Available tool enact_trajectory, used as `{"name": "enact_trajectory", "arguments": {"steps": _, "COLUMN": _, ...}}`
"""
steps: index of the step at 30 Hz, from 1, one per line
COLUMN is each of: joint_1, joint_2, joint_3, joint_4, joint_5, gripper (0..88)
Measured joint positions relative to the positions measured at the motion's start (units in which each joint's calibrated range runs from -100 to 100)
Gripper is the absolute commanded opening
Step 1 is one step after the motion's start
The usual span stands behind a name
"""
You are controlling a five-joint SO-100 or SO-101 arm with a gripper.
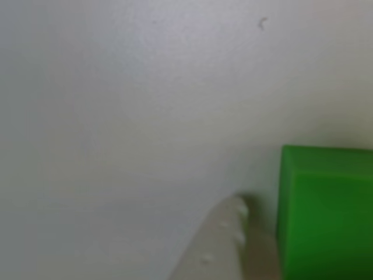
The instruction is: Pick up green cube and drop it in the blue box
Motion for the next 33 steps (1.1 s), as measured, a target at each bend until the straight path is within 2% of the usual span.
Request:
{"name": "enact_trajectory", "arguments": {"steps": 8, "joint_1": 0.28, "joint_2": 0.0, "joint_3": 0.0, "joint_4": 0.0, "joint_5": 0.0, "gripper": 24.2}}
{"name": "enact_trajectory", "arguments": {"steps": 20, "joint_1": 0.5, "joint_2": 0.0, "joint_3": 0.0, "joint_4": 0.0, "joint_5": -0.05, "gripper": 1.6}}
{"name": "enact_trajectory", "arguments": {"steps": 33, "joint_1": 0.85, "joint_2": -0.08, "joint_3": 0.0, "joint_4": 0.0, "joint_5": -0.05, "gripper": 0.8}}
